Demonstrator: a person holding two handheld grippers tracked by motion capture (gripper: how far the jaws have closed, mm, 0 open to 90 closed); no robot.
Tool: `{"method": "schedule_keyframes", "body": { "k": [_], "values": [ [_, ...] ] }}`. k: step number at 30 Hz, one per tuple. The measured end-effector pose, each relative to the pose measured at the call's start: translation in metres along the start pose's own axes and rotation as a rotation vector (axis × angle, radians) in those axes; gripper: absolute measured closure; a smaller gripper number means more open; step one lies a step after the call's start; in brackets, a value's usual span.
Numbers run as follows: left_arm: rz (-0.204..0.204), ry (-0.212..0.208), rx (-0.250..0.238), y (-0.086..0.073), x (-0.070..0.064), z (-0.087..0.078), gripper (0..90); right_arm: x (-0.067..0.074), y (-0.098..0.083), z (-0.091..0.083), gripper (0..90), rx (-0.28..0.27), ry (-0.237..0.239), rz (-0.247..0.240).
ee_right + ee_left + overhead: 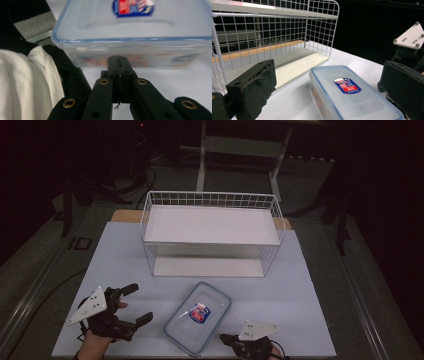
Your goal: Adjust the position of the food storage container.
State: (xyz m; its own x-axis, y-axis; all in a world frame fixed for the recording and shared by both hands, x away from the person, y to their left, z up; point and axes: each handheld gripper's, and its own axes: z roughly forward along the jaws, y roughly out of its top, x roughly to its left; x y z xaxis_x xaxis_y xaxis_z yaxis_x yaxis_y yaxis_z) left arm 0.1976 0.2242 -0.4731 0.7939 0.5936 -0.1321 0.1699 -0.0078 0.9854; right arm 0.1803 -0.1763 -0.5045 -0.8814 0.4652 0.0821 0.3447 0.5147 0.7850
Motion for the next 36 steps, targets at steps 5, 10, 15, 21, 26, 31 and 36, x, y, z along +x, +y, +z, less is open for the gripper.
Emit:
{"method": "schedule_keyframes", "body": {
  "k": [5, 10, 15, 21, 26, 31, 36],
  "values": [
    [-0.002, -0.001, 0.013, -0.002, 0.0, 0.001, 0.4, 0.008, 0.002, 0.021, 89.9, 0.045, 0.059, -0.028],
    [-0.007, 0.001, 0.012, -0.002, 0.001, 0.001, 0.4, 0.011, 0.005, 0.032, 90.0, 0.054, 0.074, -0.042],
    [-0.005, 0.012, 0.001, -0.003, 0.002, 0.002, 0.4, 0.014, 0.01, 0.04, 89.9, 0.042, 0.08, -0.048],
    [-0.01, 0.012, -0.001, -0.003, 0.003, 0.002, 0.4, 0.017, 0.015, 0.051, 89.9, 0.024, 0.077, -0.06],
    [-0.007, 0.016, 0.002, -0.003, 0.003, 0.001, 0.4, 0.02, 0.02, 0.06, 90.0, 0.011, 0.074, -0.067],
    [-0.006, 0.014, 0.005, -0.004, 0.003, 0.002, 0.4, 0.022, 0.025, 0.068, 89.9, 0.004, 0.085, -0.078],
    [-0.008, 0.015, 0.007, -0.004, 0.003, 0.002, 0.4, 0.025, 0.03, 0.075, 89.9, -0.011, 0.091, -0.083]
  ]
}}
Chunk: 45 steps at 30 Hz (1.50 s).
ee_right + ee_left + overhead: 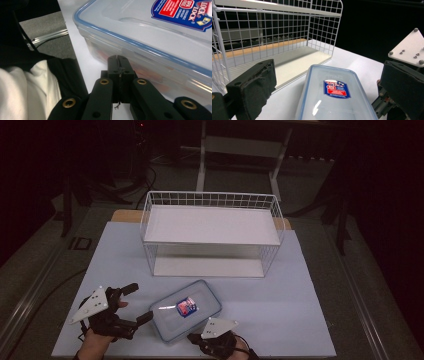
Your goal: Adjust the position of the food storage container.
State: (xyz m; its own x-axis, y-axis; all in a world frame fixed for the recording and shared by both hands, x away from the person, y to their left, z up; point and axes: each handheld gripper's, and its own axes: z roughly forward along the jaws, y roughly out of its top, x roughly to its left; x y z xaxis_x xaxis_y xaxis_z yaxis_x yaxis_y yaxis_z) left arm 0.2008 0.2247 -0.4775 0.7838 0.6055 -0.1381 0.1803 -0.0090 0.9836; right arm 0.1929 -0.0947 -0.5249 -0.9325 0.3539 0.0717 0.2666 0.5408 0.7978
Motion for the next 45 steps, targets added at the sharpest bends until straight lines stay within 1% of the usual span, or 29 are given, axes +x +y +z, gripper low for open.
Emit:
{"method": "schedule_keyframes", "body": {
  "k": [1, 2, 4, 6, 7, 9, 12, 14, 15, 16, 17, 19, 20, 23, 26, 27, 28, 29, 31, 32, 34, 39, 41, 42, 45],
  "values": [
    [0.0, 0.0, 0.0, 0.0, 0.0, 0.0, 0.4, 0.0, 0.001, 0.002, 89.9, -0.003, 0.001, 0.0],
    [0.0, 0.0, 0.001, 0.0, 0.0, 0.0, 0.4, 0.0, 0.002, 0.004, 89.9, -0.01, -0.009, 0.004],
    [0.002, 0.0, 0.003, 0.0, -0.001, 0.0, 0.4, -0.001, 0.007, 0.008, 89.9, -0.019, -0.002, 0.021],
    [0.006, -0.002, 0.002, 0.0, -0.001, 0.0, 0.4, -0.003, 0.012, 0.01, 89.9, -0.039, -0.026, 0.009],
    [0.006, -0.001, 0.003, 0.0, -0.001, 0.0, 0.4, -0.004, 0.014, 0.011, 89.9, -0.047, -0.024, 0.016],
    [0.001, -0.001, 0.004, 0.0, 0.0, 0.0, 0.4, -0.004, 0.019, 0.014, 89.9, -0.066, -0.024, 0.011],
    [-0.005, 0.001, 0.006, 0.0, 0.001, 0.0, 0.4, 0.0, 0.024, 0.019, 89.9, -0.081, -0.027, -0.01],
    [-0.006, -0.002, 0.008, 0.0, 0.0, 0.0, 0.4, 0.002, 0.027, 0.023, 89.9, -0.076, -0.01, -0.019],
    [-0.003, -0.001, 0.009, 0.0, 0.0, 0.0, 0.3, 0.003, 0.027, 0.024, 89.9, -0.078, -0.011, -0.025],
    [-0.003, -0.001, 0.01, 0.0, 0.0, 0.0, 0.4, 0.004, 0.027, 0.026, 89.9, -0.063, 0.005, -0.029],
    [-0.006, 0.0, 0.012, 0.0, 0.0, 0.0, 0.4, 0.004, 0.026, 0.026, 89.9, -0.059, 0.007, -0.031],
    [-0.005, 0.0, 0.013, 0.0, 0.001, 0.0, 0.4, 0.004, 0.024, 0.027, 89.9, -0.053, 0.006, -0.031],
    [-0.008, 0.001, 0.017, 0.0, 0.001, 0.0, 0.4, 0.003, 0.023, 0.029, 90.0, -0.049, 0.016, -0.02],
    [-0.009, 0.001, 0.021, 0.0, 0.001, 0.001, 0.4, 0.003, 0.024, 0.031, 90.0, -0.05, 0.005, -0.034],
    [-0.008, 0.003, 0.033, 0.0, 0.001, 0.002, 0.4, 0.001, 0.026, 0.034, 90.0, -0.052, 0.009, -0.032],
    [-0.007, 0.003, 0.035, 0.0, 0.001, 0.002, 0.4, 0.0, 0.027, 0.035, 90.0, -0.045, 0.011, -0.028],
    [-0.005, 0.002, 0.038, 0.0, 0.001, 0.002, 0.4, -0.002, 0.027, 0.038, 90.0, -0.038, 0.002, -0.032],
    [-0.008, 0.0, 0.038, 0.0, 0.0, 0.002, 0.4, -0.003, 0.027, 0.041, 90.0, -0.028, -0.008, -0.025],
    [-0.006, -0.001, 0.04, 0.0, 0.0, 0.002, 0.4, -0.007, 0.025, 0.046, 90.0, -0.013, -0.008, 0.001],
    [-0.006, -0.003, 0.041, 0.0, 0.0, 0.002, 0.4, -0.009, 0.025, 0.047, 90.0, -0.019, -0.007, 0.008],
    [-0.008, -0.002, 0.043, 0.0, 0.0, 0.002, 0.4, -0.009, 0.027, 0.049, 90.0, -0.023, -0.022, 0.003],
    [-0.007, -0.004, 0.054, 0.0, 0.0, 0.003, 0.5, -0.013, 0.033, 0.054, 90.0, -0.045, -0.055, 0.016],
    [-0.01, -0.007, 0.063, 0.0, 0.0, 0.003, 0.5, -0.016, 0.034, 0.057, 90.0, -0.043, -0.07, 0.028],
    [-0.01, -0.007, 0.068, -0.001, 0.001, 0.003, 0.5, -0.018, 0.034, 0.058, 89.9, -0.04, -0.075, 0.042],
    [-0.013, -0.01, 0.081, -0.001, 0.001, 0.004, 0.5, -0.023, 0.034, 0.061, 89.8, -0.038, -0.064, 0.074]
  ]
}}
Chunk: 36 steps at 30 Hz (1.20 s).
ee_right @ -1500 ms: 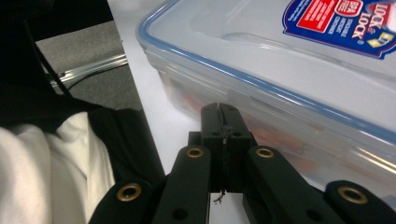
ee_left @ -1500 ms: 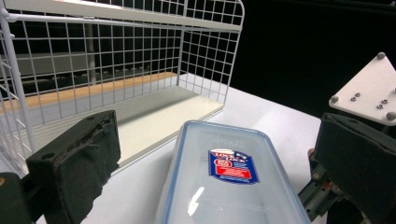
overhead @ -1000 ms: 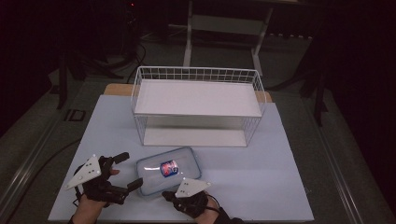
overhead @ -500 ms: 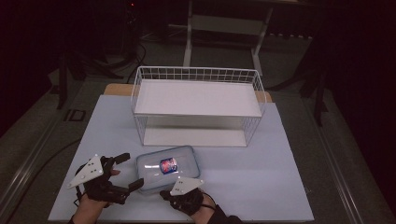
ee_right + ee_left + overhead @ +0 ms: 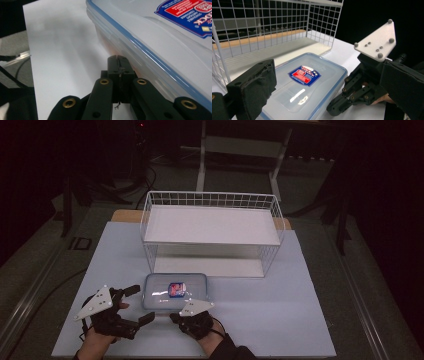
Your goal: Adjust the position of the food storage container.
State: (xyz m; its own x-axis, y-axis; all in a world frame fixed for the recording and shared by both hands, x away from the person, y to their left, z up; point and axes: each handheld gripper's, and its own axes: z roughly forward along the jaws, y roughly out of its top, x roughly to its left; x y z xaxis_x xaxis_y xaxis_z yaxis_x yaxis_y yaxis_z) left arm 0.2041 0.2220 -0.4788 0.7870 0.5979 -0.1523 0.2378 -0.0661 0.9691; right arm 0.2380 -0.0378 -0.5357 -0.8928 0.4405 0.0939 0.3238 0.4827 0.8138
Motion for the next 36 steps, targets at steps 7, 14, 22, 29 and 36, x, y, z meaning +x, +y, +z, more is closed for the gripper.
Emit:
{"method": "schedule_keyframes", "body": {
  "k": [7, 14, 22, 29, 36],
  "values": [
    [-0.022, 0.019, 0.039, 0.004, 0.009, -0.003, 2.5, 0.003, 0.003, -0.026, 84.6, -0.04, 0.025, -0.001],
    [-0.073, 0.059, 0.069, 0.004, 0.03, -0.015, 15.0, -0.001, 0.014, -0.081, 76.5, -0.15, 0.0, -0.014],
    [-0.06, 0.05, 0.126, 0.002, 0.042, -0.022, 33.2, -0.019, 0.008, -0.132, 61.3, -0.236, -0.085, 0.006],
    [-0.074, 0.069, 0.193, -0.007, 0.059, -0.024, 59.2, -0.045, -0.006, -0.169, 14.6, -0.278, -0.157, 0.08],
    [-0.074, 0.118, 0.293, -0.014, 0.075, -0.017, 76.7, -0.057, -0.019, -0.186, 12.7, -0.276, -0.209, 0.108]
  ]
}}
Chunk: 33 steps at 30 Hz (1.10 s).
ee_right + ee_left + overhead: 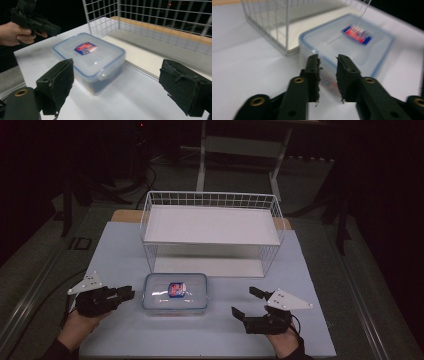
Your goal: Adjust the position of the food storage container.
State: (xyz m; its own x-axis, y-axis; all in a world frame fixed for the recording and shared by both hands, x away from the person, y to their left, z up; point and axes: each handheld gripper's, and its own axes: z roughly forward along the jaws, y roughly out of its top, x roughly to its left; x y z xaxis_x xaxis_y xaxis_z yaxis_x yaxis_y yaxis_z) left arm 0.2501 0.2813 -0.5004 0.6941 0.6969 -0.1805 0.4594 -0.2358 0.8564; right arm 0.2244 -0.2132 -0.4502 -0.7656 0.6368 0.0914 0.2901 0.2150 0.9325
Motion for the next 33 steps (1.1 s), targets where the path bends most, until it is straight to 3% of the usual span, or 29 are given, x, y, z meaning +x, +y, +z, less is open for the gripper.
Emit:
{"method": "schedule_keyframes", "body": {
  "k": [5, 7, 17, 19, 22, 33],
  "values": [
    [-0.009, 0.021, 0.074, -0.005, 0.009, 0.012, 88.7, -0.011, -0.007, -0.013, 13.7, -0.003, -0.028, 0.02],
    [-0.004, 0.013, 0.103, -0.007, 0.007, 0.019, 89.1, -0.013, -0.012, -0.016, 13.7, 0.008, -0.034, 0.032],
    [0.031, -0.015, 0.128, -0.005, 0.001, 0.032, 89.2, -0.022, -0.02, -0.027, 13.8, 0.004, -0.078, 0.053],
    [0.044, 0.003, 0.145, -0.004, 0.0, 0.035, 89.2, -0.023, -0.021, -0.027, 13.8, 0.002, -0.077, 0.06],
    [0.035, 0.001, 0.141, -0.004, 0.001, 0.036, 89.2, -0.024, -0.022, -0.027, 13.8, 0.002, -0.073, 0.065],
    [0.078, -0.029, 0.154, 0.009, -0.011, 0.059, 89.2, -0.024, -0.023, -0.024, 14.0, 0.009, -0.061, 0.065]
  ]
}}
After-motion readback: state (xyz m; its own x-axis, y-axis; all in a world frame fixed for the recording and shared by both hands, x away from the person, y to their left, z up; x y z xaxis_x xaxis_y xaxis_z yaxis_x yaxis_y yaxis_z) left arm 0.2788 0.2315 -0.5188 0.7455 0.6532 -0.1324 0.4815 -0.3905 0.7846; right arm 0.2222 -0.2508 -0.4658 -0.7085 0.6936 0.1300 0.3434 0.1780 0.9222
